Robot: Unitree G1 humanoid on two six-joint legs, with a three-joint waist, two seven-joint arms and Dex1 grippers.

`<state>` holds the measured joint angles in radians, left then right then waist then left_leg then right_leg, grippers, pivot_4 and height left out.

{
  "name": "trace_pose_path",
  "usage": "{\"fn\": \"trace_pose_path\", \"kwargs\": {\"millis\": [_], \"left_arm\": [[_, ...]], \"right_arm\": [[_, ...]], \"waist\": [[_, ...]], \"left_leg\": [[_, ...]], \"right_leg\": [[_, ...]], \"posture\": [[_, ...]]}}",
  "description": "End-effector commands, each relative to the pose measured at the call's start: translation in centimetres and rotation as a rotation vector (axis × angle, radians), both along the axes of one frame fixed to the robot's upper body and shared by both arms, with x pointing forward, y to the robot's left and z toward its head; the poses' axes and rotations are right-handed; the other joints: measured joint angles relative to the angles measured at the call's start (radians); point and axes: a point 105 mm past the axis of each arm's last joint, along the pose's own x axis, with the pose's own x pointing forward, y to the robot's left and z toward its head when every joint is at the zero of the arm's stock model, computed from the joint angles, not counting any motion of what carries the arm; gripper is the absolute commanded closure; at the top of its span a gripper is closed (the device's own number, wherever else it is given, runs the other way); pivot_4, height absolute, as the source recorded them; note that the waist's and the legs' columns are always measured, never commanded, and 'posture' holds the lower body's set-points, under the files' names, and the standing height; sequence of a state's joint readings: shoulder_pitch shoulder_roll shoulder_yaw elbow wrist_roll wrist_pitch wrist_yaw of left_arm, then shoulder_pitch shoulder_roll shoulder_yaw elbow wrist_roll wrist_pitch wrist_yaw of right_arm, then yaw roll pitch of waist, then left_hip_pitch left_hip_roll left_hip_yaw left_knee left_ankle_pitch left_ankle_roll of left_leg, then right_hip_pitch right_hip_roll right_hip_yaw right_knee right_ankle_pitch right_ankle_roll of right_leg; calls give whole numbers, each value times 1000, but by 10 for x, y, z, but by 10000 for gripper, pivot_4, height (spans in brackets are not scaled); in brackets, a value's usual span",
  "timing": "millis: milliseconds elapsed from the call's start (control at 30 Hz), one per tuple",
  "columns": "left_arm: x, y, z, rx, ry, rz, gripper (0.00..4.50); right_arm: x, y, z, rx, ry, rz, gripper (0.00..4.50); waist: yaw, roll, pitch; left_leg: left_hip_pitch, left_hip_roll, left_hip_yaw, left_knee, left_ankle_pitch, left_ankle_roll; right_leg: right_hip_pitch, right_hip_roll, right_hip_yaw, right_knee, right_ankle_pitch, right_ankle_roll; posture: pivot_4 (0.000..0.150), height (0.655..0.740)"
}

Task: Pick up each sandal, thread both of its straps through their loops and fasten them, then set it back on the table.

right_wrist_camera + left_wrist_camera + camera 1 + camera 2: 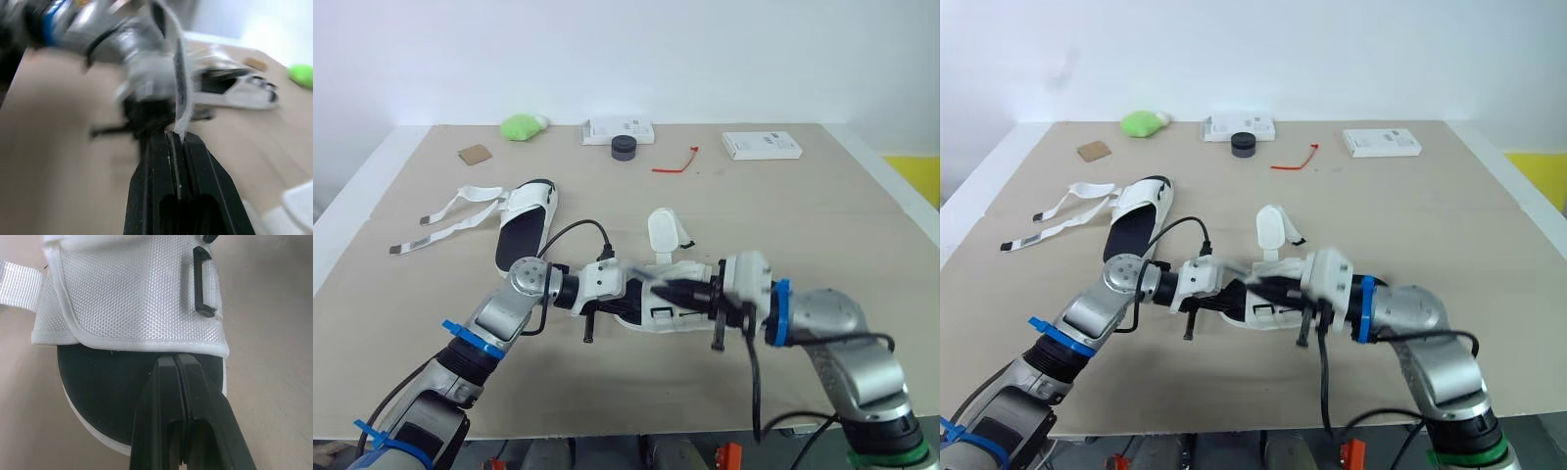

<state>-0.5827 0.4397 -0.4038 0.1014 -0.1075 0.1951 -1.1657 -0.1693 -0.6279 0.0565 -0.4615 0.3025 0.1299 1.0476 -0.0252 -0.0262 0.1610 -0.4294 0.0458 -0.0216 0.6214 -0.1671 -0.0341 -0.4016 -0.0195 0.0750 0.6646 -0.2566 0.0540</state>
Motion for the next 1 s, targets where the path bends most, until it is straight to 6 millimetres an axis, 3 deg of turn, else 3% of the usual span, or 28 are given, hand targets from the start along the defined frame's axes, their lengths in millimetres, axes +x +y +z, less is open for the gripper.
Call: {"fn": "trace_pose_path", "kwargs": {"millis": [33, 267, 500, 600, 800, 900, 1000], "left_arm": [[2, 10, -18, 77, 44, 31, 45000], [1, 10, -19, 78, 48, 34, 45000], [2, 10, -18, 80, 45, 30, 45000], [2, 10, -18, 81, 43, 28, 45000], [3, 10, -17, 84, 41, 22, 45000], [3, 10, -17, 84, 43, 22, 45000], [4, 10, -17, 82, 45, 23, 45000]], "right_arm": [[-8, 2, 0, -96, -251, 105, 44654], [-15, -6, -20, -267, -509, 274, 44654], [-1, -14, -18, -288, -674, 291, 44654], [4, -18, -25, -341, -609, 278, 34093], [-2, -30, -37, -467, -481, 326, 4949], [-3, -39, -32, -506, -383, 311, 4949], [10, -50, -7, -480, -261, 204, 4949]], "waist": [[-1, 0, 0], [0, 0, 0], [0, 0, 0], [0, 0, 0], [0, 0, 0], [0, 0, 0], [0, 0, 0]], "left_leg": [[1, 0, 1, 0, 0, 0], [3, 0, 1, -1, 0, 0], [5, 0, 1, -2, 0, 0], [6, 1, 1, -2, 0, 0], [6, 1, 1, -2, 0, 0], [6, 1, 2, -2, 0, 0], [6, 1, 2, -2, 0, 0]], "right_leg": [[0, 0, 0, 0, 0, 0], [2, 0, 0, 0, 0, -1], [4, 1, 1, 0, -1, -2], [4, 1, 1, 0, 0, -2], [4, 1, 2, 0, 0, -3], [4, 1, 2, 0, 0, -3], [4, 1, 3, 0, 0, -3]], "posture": [[1500, 7400], [1500, 7400], [1500, 7400], [1500, 7400], [1500, 7400], [1500, 7400], [1500, 7400]]}}
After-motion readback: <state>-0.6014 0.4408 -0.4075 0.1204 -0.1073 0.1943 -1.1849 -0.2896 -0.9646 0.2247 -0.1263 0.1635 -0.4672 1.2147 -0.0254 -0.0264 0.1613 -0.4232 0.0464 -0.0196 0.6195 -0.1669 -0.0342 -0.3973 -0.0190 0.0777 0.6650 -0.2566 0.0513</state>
